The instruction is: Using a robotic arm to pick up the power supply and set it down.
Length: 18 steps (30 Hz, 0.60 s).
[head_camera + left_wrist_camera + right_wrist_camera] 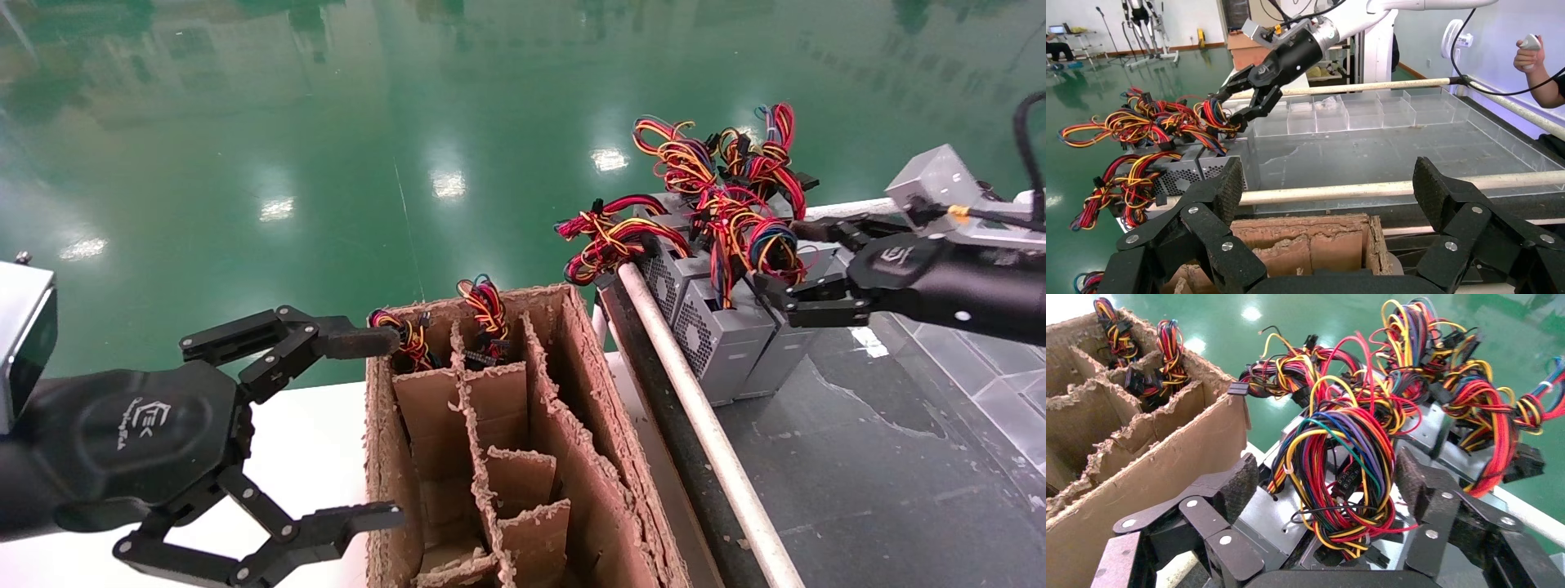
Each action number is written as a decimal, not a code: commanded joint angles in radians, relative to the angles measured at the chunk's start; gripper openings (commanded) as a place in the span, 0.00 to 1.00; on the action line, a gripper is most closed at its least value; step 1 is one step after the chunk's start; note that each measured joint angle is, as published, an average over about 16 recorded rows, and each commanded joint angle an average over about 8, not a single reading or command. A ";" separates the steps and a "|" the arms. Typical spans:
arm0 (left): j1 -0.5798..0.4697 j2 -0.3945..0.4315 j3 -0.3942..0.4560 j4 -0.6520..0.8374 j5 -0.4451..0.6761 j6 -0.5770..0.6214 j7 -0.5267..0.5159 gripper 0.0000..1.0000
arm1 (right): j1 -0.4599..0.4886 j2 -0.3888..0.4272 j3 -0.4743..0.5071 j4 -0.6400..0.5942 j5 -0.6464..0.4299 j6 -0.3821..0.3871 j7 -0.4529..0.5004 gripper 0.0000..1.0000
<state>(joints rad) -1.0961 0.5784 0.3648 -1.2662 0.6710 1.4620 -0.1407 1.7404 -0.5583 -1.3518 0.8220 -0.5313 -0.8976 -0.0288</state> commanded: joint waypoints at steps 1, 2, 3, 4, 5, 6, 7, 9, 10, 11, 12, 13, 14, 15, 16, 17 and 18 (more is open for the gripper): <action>0.000 0.000 0.000 0.000 0.000 0.000 0.000 1.00 | 0.007 0.004 -0.004 -0.006 -0.005 -0.018 0.009 1.00; 0.000 0.000 0.000 0.000 0.000 0.000 0.000 1.00 | 0.008 0.011 0.001 -0.004 0.002 -0.020 0.005 1.00; 0.000 0.000 0.000 0.000 0.000 0.000 0.000 1.00 | 0.008 0.018 0.008 0.001 0.011 -0.020 -0.001 1.00; 0.000 0.000 0.000 0.000 0.000 0.000 0.000 1.00 | 0.007 0.025 0.016 0.007 0.020 -0.017 -0.011 1.00; 0.000 0.000 0.000 0.000 0.000 0.000 0.000 1.00 | 0.006 0.034 0.025 0.016 0.030 -0.011 -0.022 1.00; 0.000 0.000 0.000 0.000 0.000 0.000 0.000 1.00 | 0.003 0.043 0.036 0.027 0.043 -0.003 -0.036 1.00; 0.000 0.000 0.000 0.000 0.000 0.000 0.000 1.00 | -0.001 0.053 0.048 0.041 0.057 0.007 -0.052 1.00; 0.000 0.000 0.000 0.000 0.000 0.000 0.000 1.00 | -0.011 0.072 0.073 0.073 0.087 0.025 -0.086 1.00; 0.000 0.000 0.000 0.000 0.000 0.000 0.000 1.00 | -0.016 0.079 0.082 0.087 0.099 0.034 -0.100 1.00; 0.000 0.000 0.000 0.000 0.000 0.000 0.000 1.00 | -0.021 0.087 0.092 0.102 0.111 0.040 -0.114 1.00; 0.000 0.000 0.000 0.000 0.000 0.000 0.000 1.00 | -0.027 0.096 0.103 0.120 0.127 0.044 -0.129 1.00; 0.000 0.000 0.000 0.000 0.000 0.000 0.000 1.00 | -0.032 0.103 0.113 0.136 0.140 0.047 -0.141 1.00; 0.000 0.000 0.000 0.000 0.000 0.000 0.000 1.00 | -0.037 0.109 0.122 0.149 0.149 0.047 -0.151 1.00; 0.000 0.000 0.000 0.000 0.000 0.000 0.000 1.00 | -0.043 0.113 0.132 0.160 0.156 0.044 -0.157 1.00; 0.000 0.000 0.000 0.000 0.000 0.000 0.000 1.00 | -0.049 0.116 0.141 0.168 0.159 0.040 -0.160 1.00; 0.000 0.000 0.000 0.000 0.000 0.000 0.000 1.00 | -0.055 0.118 0.152 0.176 0.160 0.036 -0.161 1.00; 0.000 0.000 0.000 0.000 0.000 0.000 0.000 1.00 | -0.064 0.120 0.166 0.187 0.162 0.029 -0.163 1.00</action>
<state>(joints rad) -1.0960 0.5783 0.3649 -1.2659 0.6708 1.4617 -0.1406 1.6707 -0.4478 -1.1784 1.0005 -0.3847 -0.8787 -0.1757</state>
